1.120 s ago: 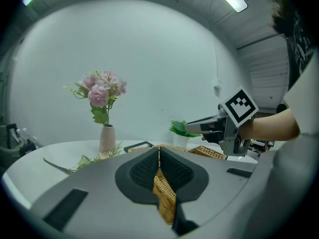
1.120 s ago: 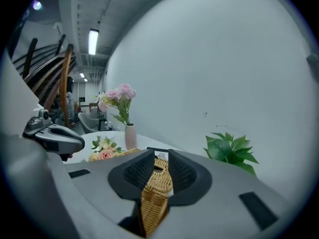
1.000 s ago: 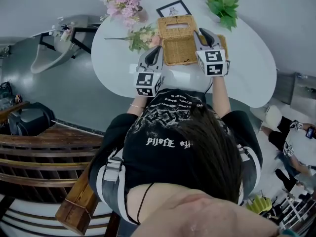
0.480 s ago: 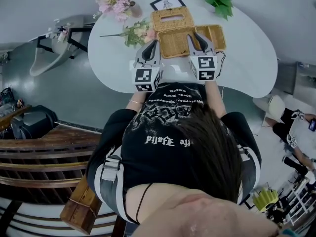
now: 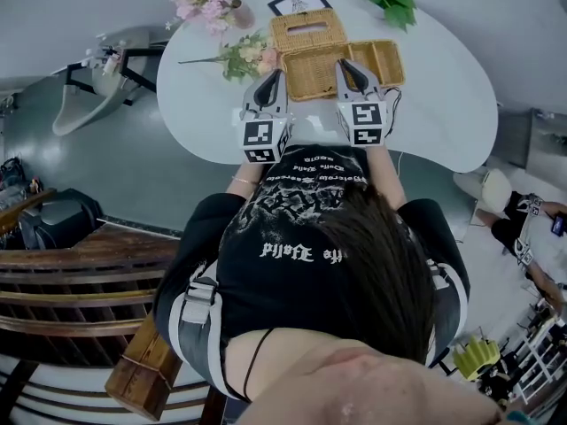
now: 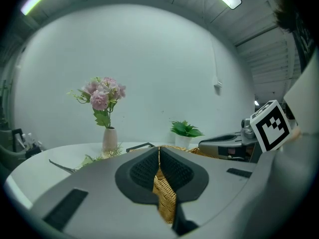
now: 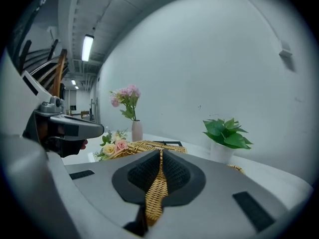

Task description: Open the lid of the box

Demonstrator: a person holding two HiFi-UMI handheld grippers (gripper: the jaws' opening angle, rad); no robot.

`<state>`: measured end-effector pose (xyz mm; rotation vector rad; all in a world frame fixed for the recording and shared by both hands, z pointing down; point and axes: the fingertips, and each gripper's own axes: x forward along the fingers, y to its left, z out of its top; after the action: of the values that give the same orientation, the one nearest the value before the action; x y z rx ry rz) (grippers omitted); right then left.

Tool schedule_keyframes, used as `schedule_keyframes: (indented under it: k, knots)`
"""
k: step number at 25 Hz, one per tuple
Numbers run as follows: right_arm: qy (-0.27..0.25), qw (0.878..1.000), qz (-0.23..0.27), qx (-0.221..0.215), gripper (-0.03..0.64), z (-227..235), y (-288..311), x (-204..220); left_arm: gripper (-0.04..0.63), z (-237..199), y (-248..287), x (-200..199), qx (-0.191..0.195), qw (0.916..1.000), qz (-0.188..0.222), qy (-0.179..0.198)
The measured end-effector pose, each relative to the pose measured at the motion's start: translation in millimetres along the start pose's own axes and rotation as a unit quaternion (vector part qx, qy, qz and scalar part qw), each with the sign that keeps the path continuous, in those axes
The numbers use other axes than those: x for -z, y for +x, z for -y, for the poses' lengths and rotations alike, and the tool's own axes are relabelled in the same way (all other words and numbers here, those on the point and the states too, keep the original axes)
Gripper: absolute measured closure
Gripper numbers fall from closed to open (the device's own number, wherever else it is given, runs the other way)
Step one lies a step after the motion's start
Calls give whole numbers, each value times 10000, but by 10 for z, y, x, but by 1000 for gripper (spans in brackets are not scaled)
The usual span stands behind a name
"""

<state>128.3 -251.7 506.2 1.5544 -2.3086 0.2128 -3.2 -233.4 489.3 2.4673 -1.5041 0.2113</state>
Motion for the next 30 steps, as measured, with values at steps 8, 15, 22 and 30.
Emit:
schedule_keyframes:
  k: [8, 15, 22, 30]
  knots:
    - [27, 9999, 100, -123, 591, -39, -4, -41, 571, -40, -20, 27, -104, 9999, -16, -38]
    - [-117, 9997, 108, -183, 592, -67, 4, -51, 571, -36, -26, 34, -112, 9999, -22, -34]
    - [-139, 9995, 27, -297, 592, -126, -8, 21, 571, -90, -56, 62, -232, 9997, -32, -105]
    - [-121, 9988, -37, -469, 592, -159, -19, 70, 571, -80, -106, 114, -264, 9995, -66, -142]
